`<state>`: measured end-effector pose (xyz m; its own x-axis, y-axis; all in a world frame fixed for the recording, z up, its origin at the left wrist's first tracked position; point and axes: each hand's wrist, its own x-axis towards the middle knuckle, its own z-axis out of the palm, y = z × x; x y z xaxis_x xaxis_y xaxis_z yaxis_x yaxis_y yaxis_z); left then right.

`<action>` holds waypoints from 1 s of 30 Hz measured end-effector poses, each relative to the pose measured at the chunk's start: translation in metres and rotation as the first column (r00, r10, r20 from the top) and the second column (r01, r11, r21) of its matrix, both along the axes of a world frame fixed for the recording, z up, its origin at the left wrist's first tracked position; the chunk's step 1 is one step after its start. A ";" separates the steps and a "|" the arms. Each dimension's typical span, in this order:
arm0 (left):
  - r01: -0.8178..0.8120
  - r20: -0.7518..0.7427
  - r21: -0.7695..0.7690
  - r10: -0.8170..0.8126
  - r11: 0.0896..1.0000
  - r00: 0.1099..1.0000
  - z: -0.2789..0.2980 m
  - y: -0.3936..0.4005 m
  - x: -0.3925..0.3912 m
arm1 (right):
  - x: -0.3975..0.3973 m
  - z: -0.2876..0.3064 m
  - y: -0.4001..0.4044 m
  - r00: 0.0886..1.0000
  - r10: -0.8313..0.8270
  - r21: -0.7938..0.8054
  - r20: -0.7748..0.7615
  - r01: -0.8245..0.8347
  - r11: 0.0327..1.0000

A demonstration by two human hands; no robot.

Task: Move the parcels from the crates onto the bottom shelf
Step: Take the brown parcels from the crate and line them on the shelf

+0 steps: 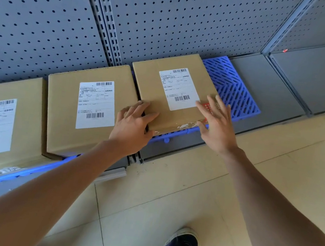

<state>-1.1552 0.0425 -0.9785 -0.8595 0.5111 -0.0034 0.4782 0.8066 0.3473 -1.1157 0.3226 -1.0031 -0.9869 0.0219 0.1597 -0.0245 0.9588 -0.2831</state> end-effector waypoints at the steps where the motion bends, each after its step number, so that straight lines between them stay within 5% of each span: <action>1: -0.005 0.000 0.004 0.005 1.000 1.000 0.000 0.000 0.000 | 0.000 0.002 -0.005 1.000 0.001 0.040 0.008 -0.002 0.999; 9: -0.036 0.036 0.015 0.036 0.999 0.999 0.002 0.004 0.000 | 0.000 0.007 -0.034 0.999 -0.024 0.172 0.041 0.017 0.985; 30: -0.100 0.059 -0.061 0.103 0.993 0.993 0.054 -0.055 0.022 | 0.014 0.047 -0.114 0.975 0.086 0.100 0.207 -0.108 0.989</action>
<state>-1.1334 -0.0124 -0.9240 -0.9042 0.4185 -0.0854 0.3718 0.8695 0.3252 -1.1019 0.2089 -0.9564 -0.9956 -0.0820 -0.0463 -0.0721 0.9802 -0.1843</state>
